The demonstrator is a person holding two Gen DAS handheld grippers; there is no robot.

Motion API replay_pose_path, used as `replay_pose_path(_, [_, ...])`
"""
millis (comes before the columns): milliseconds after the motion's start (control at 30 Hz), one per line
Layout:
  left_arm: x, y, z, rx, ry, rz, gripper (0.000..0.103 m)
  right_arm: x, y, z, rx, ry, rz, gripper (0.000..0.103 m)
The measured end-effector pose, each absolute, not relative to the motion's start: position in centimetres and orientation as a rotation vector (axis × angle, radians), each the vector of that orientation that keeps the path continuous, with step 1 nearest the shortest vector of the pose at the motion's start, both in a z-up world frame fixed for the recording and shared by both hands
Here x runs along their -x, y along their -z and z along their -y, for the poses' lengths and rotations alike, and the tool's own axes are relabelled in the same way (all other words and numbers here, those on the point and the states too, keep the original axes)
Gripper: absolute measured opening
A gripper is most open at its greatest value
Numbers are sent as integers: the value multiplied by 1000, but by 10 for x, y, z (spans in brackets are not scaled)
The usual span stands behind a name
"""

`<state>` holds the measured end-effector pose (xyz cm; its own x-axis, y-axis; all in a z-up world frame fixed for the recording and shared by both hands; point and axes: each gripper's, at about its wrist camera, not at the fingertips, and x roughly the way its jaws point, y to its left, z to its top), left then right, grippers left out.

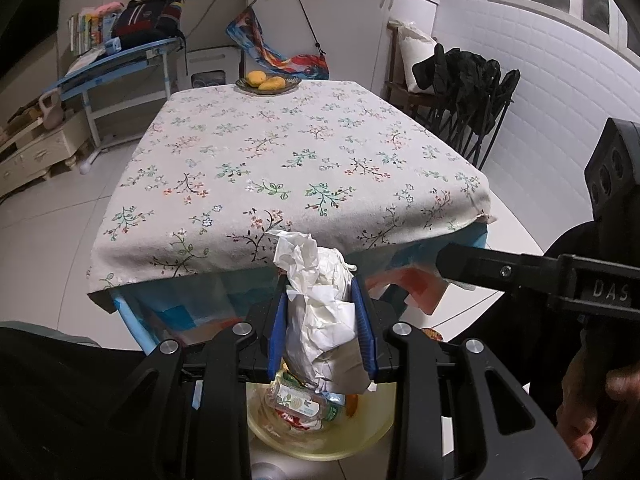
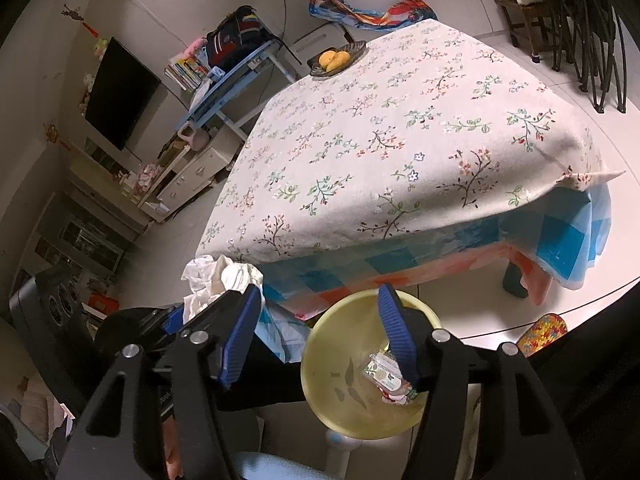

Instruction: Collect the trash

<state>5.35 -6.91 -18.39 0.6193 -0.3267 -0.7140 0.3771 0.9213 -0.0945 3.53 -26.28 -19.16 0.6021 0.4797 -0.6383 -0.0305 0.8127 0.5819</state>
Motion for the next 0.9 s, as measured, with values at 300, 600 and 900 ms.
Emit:
replay_pose_path(300, [-55, 197, 76, -96, 411, -902, 52, -30, 179, 262, -490, -249, -818, 67])
replay_pose_path(600, [-53, 175, 67, -87, 293, -785, 60, -14, 151, 260, -309, -80, -633, 79])
replay_pose_path(900, [-47, 119, 38, -22, 119, -509, 67, -2, 127, 273, -214, 101, -449, 89])
